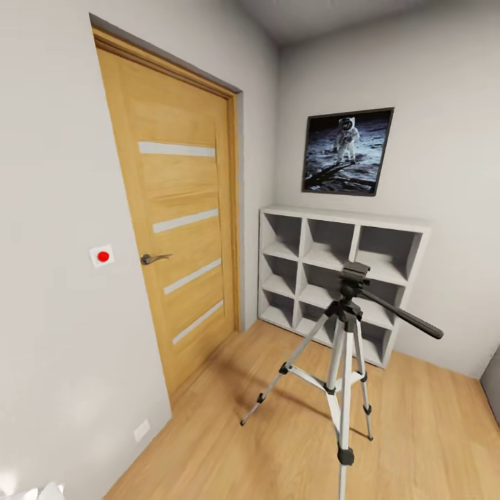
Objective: Attach the digital camera to the camera tripod in the bedroom.
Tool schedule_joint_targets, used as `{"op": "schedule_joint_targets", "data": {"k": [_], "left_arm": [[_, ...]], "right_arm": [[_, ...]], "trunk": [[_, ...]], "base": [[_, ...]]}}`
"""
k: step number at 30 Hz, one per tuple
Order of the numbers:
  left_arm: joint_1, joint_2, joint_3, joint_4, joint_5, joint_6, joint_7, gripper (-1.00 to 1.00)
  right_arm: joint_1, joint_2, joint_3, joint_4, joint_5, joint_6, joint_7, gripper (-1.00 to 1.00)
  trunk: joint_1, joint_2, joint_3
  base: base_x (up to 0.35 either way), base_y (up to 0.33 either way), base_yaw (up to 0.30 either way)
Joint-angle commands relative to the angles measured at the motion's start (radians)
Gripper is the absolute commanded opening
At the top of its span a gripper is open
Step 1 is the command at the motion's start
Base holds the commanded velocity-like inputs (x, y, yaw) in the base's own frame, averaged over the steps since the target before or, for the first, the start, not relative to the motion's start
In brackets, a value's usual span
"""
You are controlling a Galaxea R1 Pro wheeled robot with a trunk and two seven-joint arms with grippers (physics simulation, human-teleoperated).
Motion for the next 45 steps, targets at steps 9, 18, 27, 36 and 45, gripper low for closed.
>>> {"op": "schedule_joint_targets", "data": {"k": [9,18,27,36,45], "left_arm": [[0.000,0.002,0.000,0.000,0.009,0.002,0.001,-1.00],[0.000,0.006,0.000,-0.001,0.007,-0.002,0.003,-1.00],[0.000,0.006,-0.001,0.000,0.010,-0.002,0.002,-1.00],[0.000,0.005,-0.001,0.000,0.009,-0.002,0.001,-1.00],[0.000,0.001,-0.001,0.000,0.006,0.001,0.000,-1.00]], "right_arm": [[-0.001,-0.001,-0.009,0.003,0.010,-0.003,0.002,1.00],[-0.001,-0.001,-0.009,0.003,0.010,-0.002,0.002,1.00],[-0.001,-0.001,-0.009,0.003,0.010,-0.003,0.002,1.00],[-0.001,0.000,-0.009,0.003,0.010,-0.003,0.002,1.00],[-0.001,-0.001,-0.009,0.003,0.010,-0.003,0.002,1.00]], "trunk": [[0.001,-0.001,0.004],[0.001,-0.001,0.007],[0.001,-0.001,0.011],[0.001,-0.001,0.015],[0.001,-0.001,0.019]], "base": [[0.033,0.055,-0.240],[0.001,0.002,-0.240],[0.000,0.000,-0.240],[0.000,0.000,-0.240],[0.000,0.150,-0.240]]}}
